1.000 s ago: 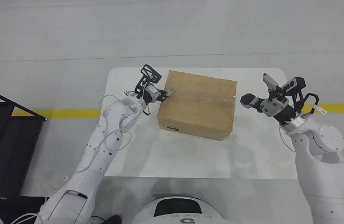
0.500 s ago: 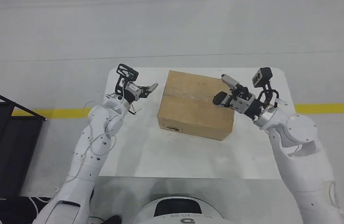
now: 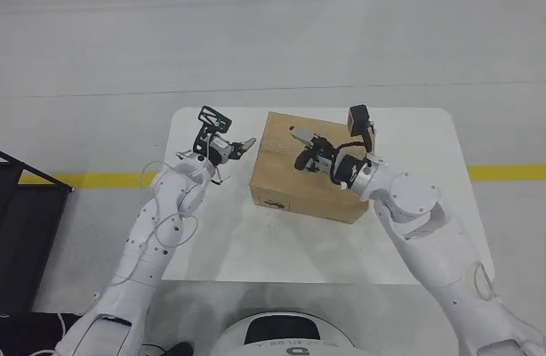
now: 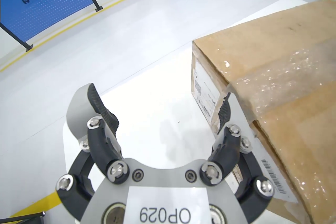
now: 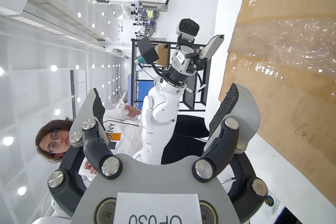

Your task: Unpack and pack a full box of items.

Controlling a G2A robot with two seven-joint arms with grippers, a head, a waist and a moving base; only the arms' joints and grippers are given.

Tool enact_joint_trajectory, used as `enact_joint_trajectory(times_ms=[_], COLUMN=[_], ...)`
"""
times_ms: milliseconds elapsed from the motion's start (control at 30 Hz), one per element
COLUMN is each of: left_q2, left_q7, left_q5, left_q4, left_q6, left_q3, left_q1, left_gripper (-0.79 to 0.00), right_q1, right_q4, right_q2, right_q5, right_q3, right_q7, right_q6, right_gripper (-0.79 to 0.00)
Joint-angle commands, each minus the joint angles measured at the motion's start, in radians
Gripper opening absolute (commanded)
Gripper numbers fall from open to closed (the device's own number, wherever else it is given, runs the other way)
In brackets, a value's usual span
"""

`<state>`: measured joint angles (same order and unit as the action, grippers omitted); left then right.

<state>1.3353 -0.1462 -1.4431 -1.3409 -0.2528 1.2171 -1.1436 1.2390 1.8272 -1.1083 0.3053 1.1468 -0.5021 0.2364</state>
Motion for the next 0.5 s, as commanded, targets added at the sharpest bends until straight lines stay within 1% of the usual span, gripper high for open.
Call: enact_joint_trajectory(times_ms=[0, 467], left_q2=[0.001, 0.004], left_q7=[-0.002, -0.01], left_q5=[-0.003, -0.013], left_q4=[0.006, 0.03], left_q6=[-0.001, -0.018], left_q3=[-0.006, -0.035], left_q1=[0.007, 0.052], left_gripper=[0.0, 0.0], right_q1=[-0.016, -0.075], right_q4=[-0.009, -0.061], right_q2=[-0.005, -0.028], right_q5=[-0.006, -0.012], right_q3=[-0.02, -0.085], right_q7=[0.017, 0.028], right_q6=[-0.002, 0.015], right_gripper=[0.0, 0.0])
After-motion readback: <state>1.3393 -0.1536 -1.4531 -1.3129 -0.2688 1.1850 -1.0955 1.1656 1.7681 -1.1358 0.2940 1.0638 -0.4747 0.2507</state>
